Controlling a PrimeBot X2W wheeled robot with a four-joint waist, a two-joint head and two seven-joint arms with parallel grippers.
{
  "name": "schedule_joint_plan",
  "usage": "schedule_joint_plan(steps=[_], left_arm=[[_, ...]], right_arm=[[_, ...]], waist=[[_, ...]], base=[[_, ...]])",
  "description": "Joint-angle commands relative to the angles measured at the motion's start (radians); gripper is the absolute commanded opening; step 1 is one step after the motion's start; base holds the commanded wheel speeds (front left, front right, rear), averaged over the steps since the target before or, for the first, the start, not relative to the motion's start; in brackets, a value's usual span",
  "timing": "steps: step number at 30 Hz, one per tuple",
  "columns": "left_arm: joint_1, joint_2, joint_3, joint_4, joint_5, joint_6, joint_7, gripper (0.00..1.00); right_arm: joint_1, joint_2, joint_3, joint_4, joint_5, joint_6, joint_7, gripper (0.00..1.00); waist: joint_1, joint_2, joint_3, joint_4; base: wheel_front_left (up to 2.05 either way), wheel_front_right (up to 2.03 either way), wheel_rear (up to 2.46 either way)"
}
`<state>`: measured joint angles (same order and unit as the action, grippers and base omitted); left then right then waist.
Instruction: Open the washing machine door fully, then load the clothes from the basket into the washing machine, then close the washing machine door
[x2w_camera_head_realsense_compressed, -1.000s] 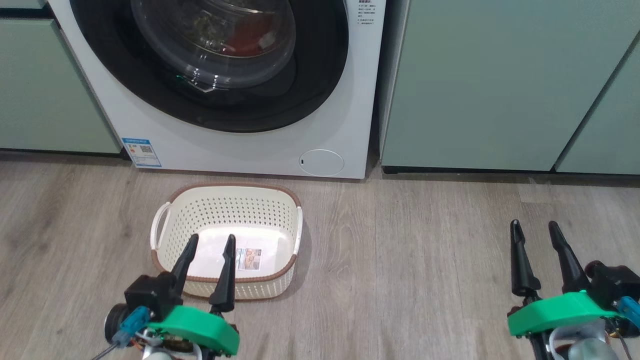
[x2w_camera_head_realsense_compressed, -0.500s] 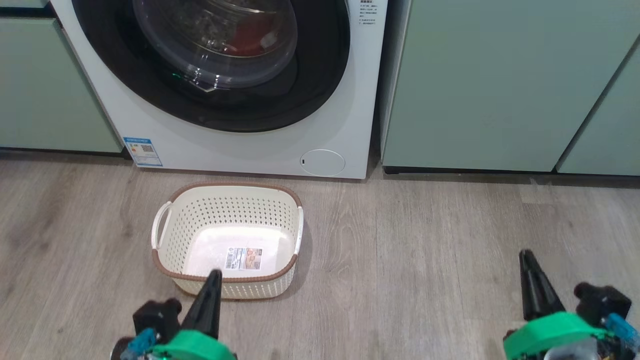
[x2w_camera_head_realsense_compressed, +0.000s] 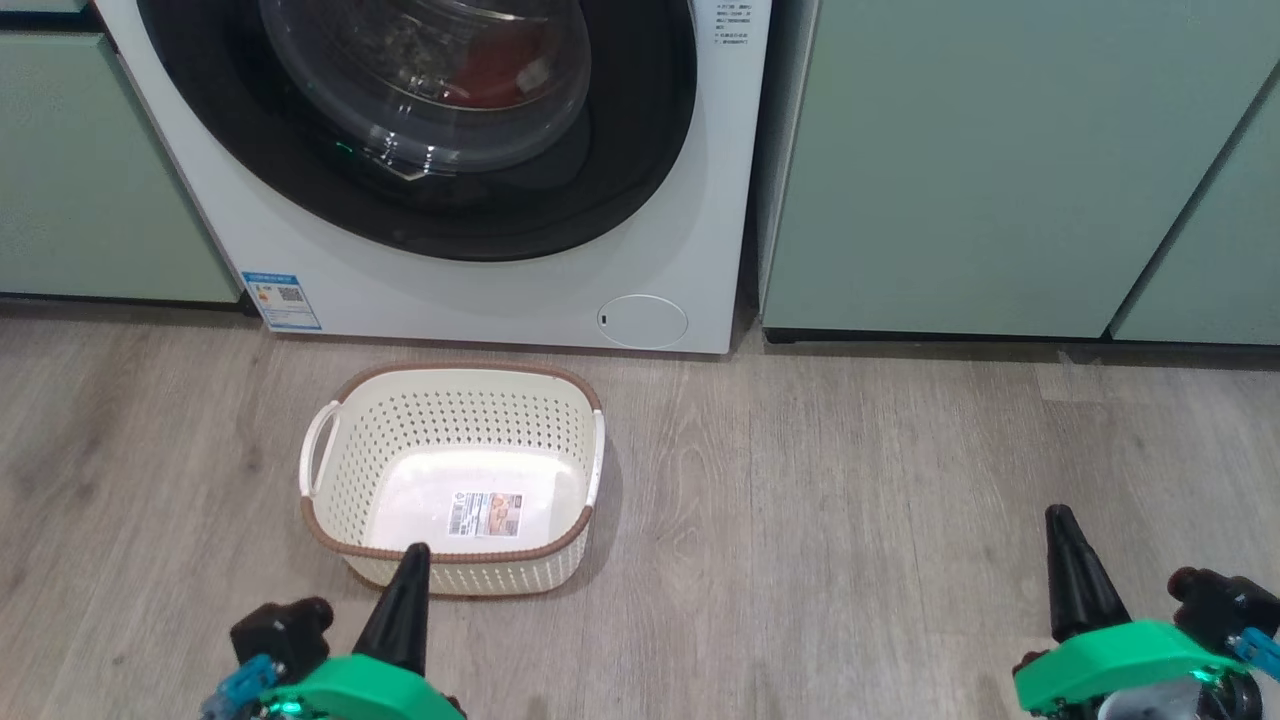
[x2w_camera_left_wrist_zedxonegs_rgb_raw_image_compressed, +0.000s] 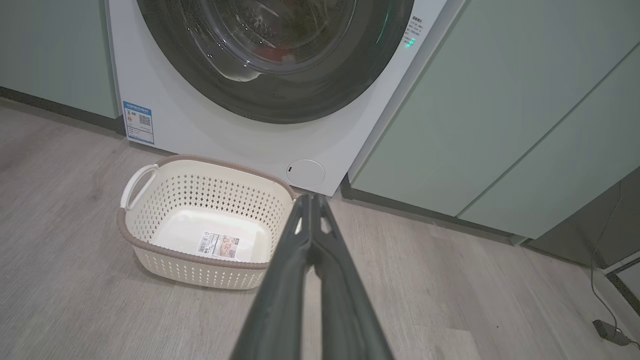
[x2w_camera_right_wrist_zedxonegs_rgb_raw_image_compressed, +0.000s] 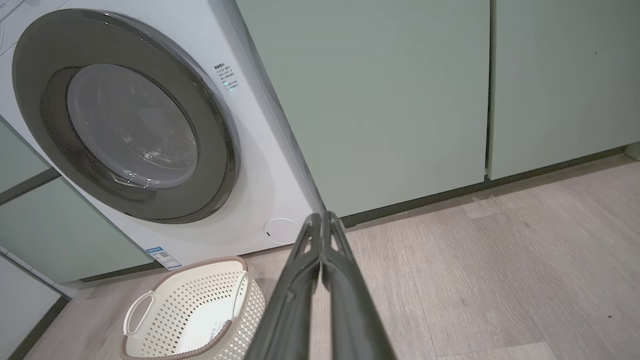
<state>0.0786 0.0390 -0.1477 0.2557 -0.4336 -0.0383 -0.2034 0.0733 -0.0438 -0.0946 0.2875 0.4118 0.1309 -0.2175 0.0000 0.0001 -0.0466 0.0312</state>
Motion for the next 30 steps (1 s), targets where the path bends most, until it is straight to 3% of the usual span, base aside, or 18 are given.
schedule_joint_plan(steps=[1, 30], left_arm=[[-0.056, 0.004, 0.017, -0.03, -0.021, -0.007, 0.002, 0.0], [-0.091, 0.009, 0.079, -0.025, -0.333, -0.03, 0.083, 0.0]], right_arm=[[-0.047, -0.003, -0.003, -0.035, 0.024, 0.0, 0.009, 0.0], [-0.083, -0.004, -0.007, -0.038, 0.338, 0.0, 0.095, 0.0]], waist=[[0.0, -0.0001, 0.0, 0.0], [0.0, -0.0001, 0.014, -0.008]], base=[[0.0, 0.0, 0.0], [0.0, 0.0, 0.0]])
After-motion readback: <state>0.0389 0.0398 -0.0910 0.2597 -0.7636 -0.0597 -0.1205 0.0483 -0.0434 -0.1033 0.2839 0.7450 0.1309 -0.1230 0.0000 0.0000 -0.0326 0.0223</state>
